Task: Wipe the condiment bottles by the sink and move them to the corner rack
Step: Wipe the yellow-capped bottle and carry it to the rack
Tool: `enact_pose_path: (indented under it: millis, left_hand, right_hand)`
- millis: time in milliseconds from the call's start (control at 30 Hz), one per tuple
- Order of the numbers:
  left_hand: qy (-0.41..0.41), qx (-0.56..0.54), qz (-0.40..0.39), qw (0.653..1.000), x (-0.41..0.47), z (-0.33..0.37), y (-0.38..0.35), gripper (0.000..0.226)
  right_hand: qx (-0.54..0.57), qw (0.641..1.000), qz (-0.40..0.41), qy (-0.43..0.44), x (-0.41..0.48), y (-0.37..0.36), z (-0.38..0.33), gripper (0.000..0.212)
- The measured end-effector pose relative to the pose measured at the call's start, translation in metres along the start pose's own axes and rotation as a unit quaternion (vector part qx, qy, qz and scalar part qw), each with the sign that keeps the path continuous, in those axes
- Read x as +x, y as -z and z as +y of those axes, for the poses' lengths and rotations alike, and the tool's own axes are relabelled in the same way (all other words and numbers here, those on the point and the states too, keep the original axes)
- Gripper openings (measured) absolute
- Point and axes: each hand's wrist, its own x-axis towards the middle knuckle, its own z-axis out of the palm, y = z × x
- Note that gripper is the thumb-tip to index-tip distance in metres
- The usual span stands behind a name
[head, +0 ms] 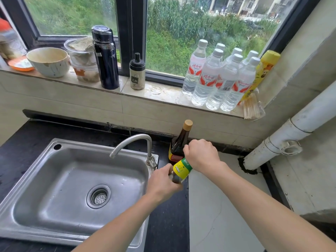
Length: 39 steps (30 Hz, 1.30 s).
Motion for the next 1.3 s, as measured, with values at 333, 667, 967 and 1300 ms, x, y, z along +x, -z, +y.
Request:
enact_pose_path:
  millis: [333,667,967,1300]
  left_hand:
    - [-0.031,-0.122,-0.119,0.985,0.004,-0.008,0.010,0.023]
    - [0.019,-0.132,-0.048,0.990,-0.005,-0.003,-0.009,0.023]
    - [-0.042,-0.199,-0.165,0.965,-0.007,-0.010,0.011,0.024]
    - [0.006,0.076,0.056,0.995,-0.016,-0.007,0.001,0.029]
  right_hand:
    - [0.012,0.975,0.120,0.186,-0.011,-0.012,0.030,0.034]
    - [-0.018,0.996,0.059,0.060,-0.009,-0.003,0.011,0.029]
    - [0.057,0.933,0.164,0.316,-0.015,-0.015,0.033,0.034]
    - [-0.019,0.995,-0.082,-0.056,-0.006,0.001,-0.004,0.030]
